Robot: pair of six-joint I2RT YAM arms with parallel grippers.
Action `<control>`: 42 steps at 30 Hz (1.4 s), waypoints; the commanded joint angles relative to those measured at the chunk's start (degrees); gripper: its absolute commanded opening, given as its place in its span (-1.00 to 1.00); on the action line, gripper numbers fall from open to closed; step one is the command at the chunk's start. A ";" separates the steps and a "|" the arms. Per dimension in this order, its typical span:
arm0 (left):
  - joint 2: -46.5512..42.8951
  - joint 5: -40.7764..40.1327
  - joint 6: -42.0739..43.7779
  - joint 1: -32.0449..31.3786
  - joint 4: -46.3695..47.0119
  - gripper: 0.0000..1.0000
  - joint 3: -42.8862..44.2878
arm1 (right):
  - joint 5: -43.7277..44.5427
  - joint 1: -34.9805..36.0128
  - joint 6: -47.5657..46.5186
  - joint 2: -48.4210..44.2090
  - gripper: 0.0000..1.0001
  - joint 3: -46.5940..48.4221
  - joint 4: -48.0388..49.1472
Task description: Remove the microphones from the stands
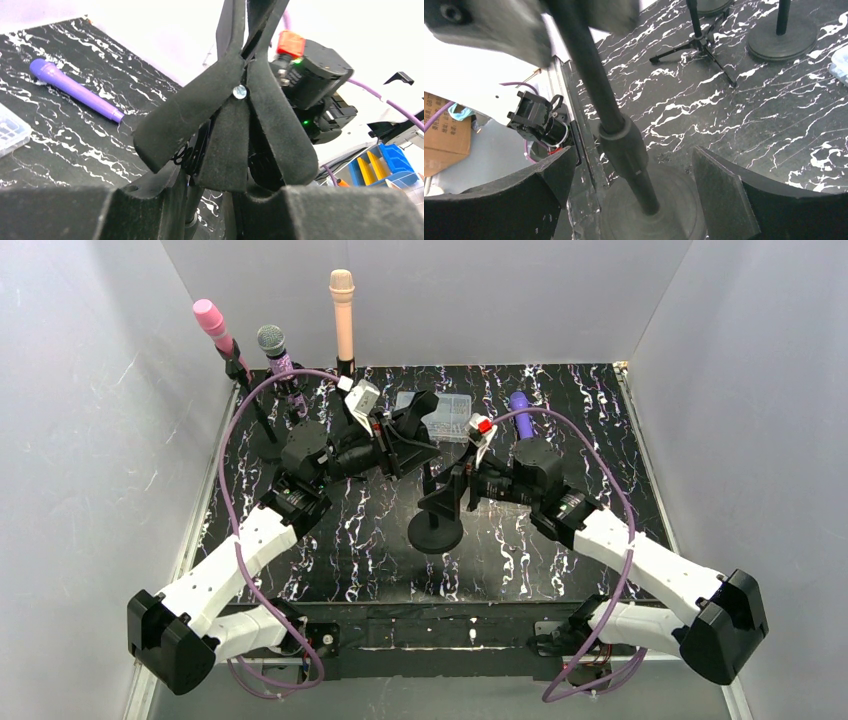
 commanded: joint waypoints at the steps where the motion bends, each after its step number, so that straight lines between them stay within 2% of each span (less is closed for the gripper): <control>1: -2.62 -1.98 -1.34 -0.15 -2.39 -1.00 3.28 | 8.88 3.77 -2.11 -0.42 0.83 3.47 3.40; 13: -2.86 -4.30 -0.06 -0.15 -5.62 -1.00 4.60 | 21.45 9.28 -4.22 0.79 0.41 4.74 1.19; 20: -2.65 -5.55 0.35 -0.15 -7.30 -1.00 5.23 | 24.61 11.20 -4.46 2.73 0.31 5.54 0.75; 25: -2.50 -5.82 0.91 -0.18 -8.77 -1.00 5.81 | 29.67 11.94 -3.38 2.46 0.02 5.44 1.68; 33: -2.92 -6.73 2.37 -0.17 -11.17 -1.00 5.73 | 31.18 12.13 -2.55 2.05 -0.79 5.71 0.87; 36: -2.68 -6.96 4.07 -0.15 -13.49 -1.00 6.72 | 31.26 12.13 -2.26 1.91 -0.97 6.87 -0.80; 38: -2.35 -7.67 5.04 -0.15 -15.22 -0.16 7.24 | 31.76 12.13 -1.88 1.76 -0.97 7.95 -1.88; 42: -3.58 -9.08 6.65 -0.15 -16.47 0.60 6.33 | 32.84 12.08 -1.47 1.28 -0.97 9.88 -3.96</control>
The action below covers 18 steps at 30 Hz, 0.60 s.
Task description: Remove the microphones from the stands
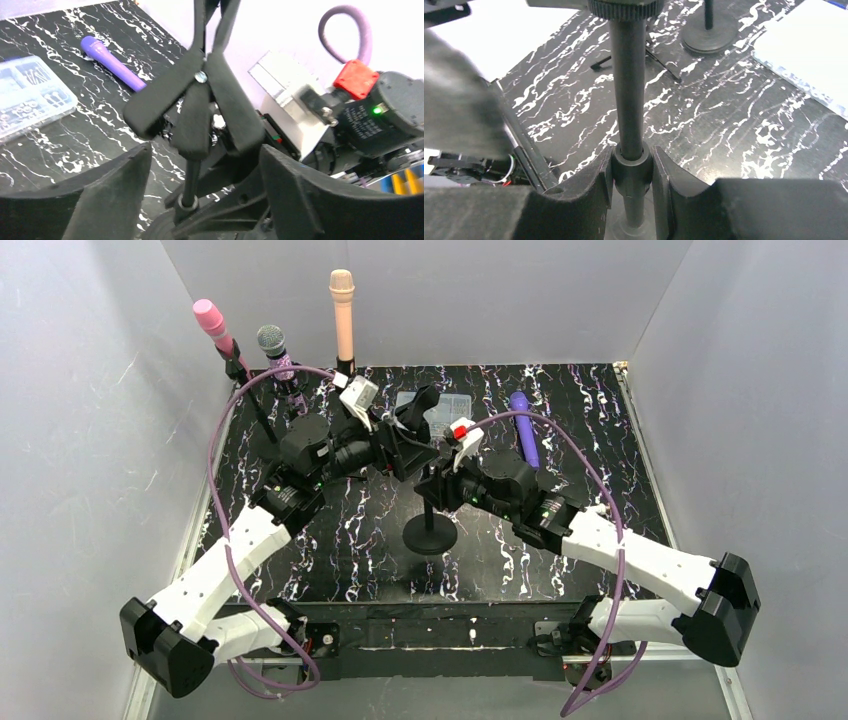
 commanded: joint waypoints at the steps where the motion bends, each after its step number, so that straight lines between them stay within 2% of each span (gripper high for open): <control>1: -3.81 -2.18 3.07 -0.08 -1.53 0.71 1.20 | 4.20 -0.49 1.04 -1.94 -0.97 5.73 -0.41; 3: -5.42 -2.12 4.68 -0.09 -1.44 0.79 0.12 | 5.59 -0.53 1.05 -1.91 -0.97 7.10 -2.01; 6: -8.02 -1.87 6.10 -0.08 -1.40 0.81 -2.46 | 7.58 -0.53 1.40 -1.96 -0.97 8.81 -3.47; 10: -13.70 -3.40 5.19 -0.11 4.24 0.80 -10.49 | 9.73 -0.53 2.31 -1.36 -0.97 12.64 -6.97; 13: -17.91 -7.13 3.04 -0.08 10.01 0.73 -16.83 | 10.54 -0.53 3.24 -0.62 -0.97 15.74 -8.63; 18: -15.69 -4.06 2.25 -0.58 15.07 0.49 -19.61 | 11.88 -0.53 5.08 1.40 -0.97 20.14 -11.04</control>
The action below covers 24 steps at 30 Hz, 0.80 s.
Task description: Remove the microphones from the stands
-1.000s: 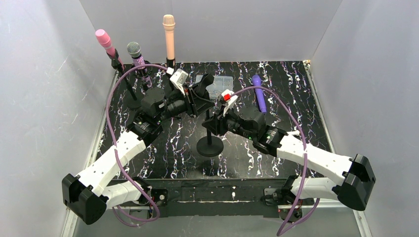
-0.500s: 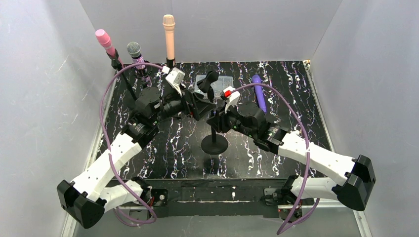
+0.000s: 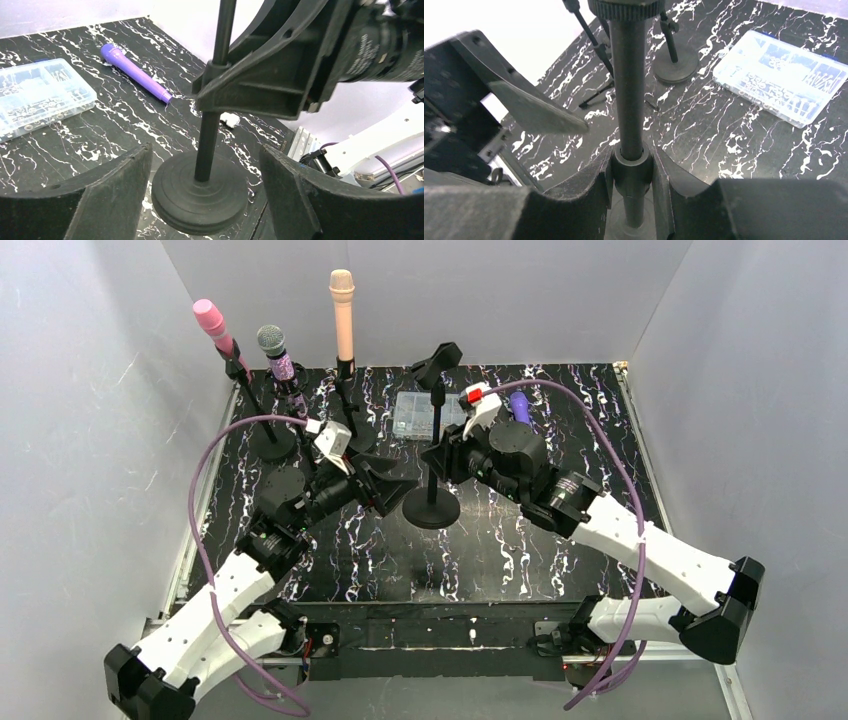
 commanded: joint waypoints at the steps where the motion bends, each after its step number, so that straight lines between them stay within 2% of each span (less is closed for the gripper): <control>1: 2.37 0.51 -0.18 -0.98 8.85 0.47 -1.55 | 2.58 0.02 2.77 1.18 -0.97 7.25 2.13; 5: 6.22 0.96 0.98 -3.09 15.47 0.36 -2.42 | 4.21 0.57 3.05 3.58 -0.97 10.35 0.90; 8: 9.29 1.52 1.78 -4.03 15.98 0.25 -1.36 | 5.93 1.16 3.16 4.63 -0.97 12.01 0.34; 17: 14.25 -2.23 2.51 -6.49 19.16 0.11 -1.74 | 9.46 1.95 4.35 5.91 -0.97 14.93 -1.26; 21: 15.30 -4.15 2.13 -6.85 20.70 -0.15 -2.42 | 10.39 2.06 4.59 6.00 -0.97 15.62 -2.13; 24: 15.53 -3.89 1.82 -6.94 21.23 -0.58 -2.54 | 11.64 2.06 4.42 5.67 -0.97 15.71 -2.72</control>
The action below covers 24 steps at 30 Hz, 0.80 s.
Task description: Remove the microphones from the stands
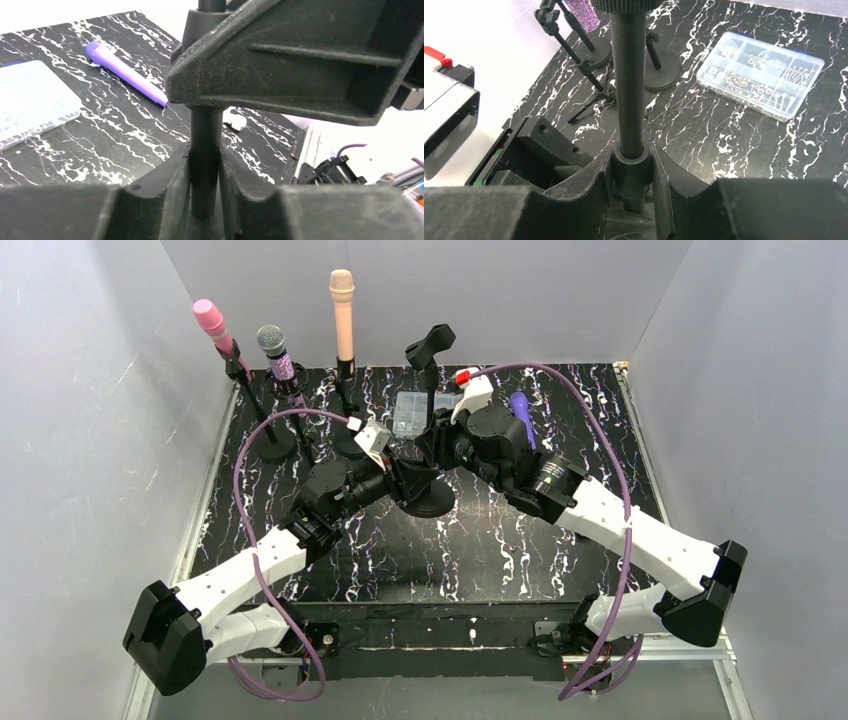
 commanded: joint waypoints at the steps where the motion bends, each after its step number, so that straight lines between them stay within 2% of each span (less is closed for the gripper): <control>1: -0.20 -0.61 0.02 -0.45 3.70 -0.75 -0.17 | 3.21 0.27 0.83 -1.70 -0.97 4.01 4.07; 2: -0.19 -0.55 -0.01 -0.43 3.67 -0.98 -0.12 | 3.21 0.27 0.71 -1.72 -0.97 4.05 4.04; 7: -1.88 -3.54 -1.76 -0.46 3.40 -1.00 -0.84 | 1.33 0.19 -1.41 -1.83 -0.97 4.40 4.24; 12: -3.87 -1.79 -2.03 -0.46 -1.45 -1.00 1.58 | -2.94 -0.27 -4.73 -3.16 -0.97 4.02 5.08; 18: -6.09 -0.58 -4.59 -0.47 -2.94 -1.00 3.10 | -16.12 -4.39 -5.54 -4.39 -0.97 2.54 7.55; 24: -8.40 1.51 -5.39 -0.47 -4.51 -1.00 4.65 | -33.61 -14.04 -1.04 -5.76 -0.97 -0.66 13.24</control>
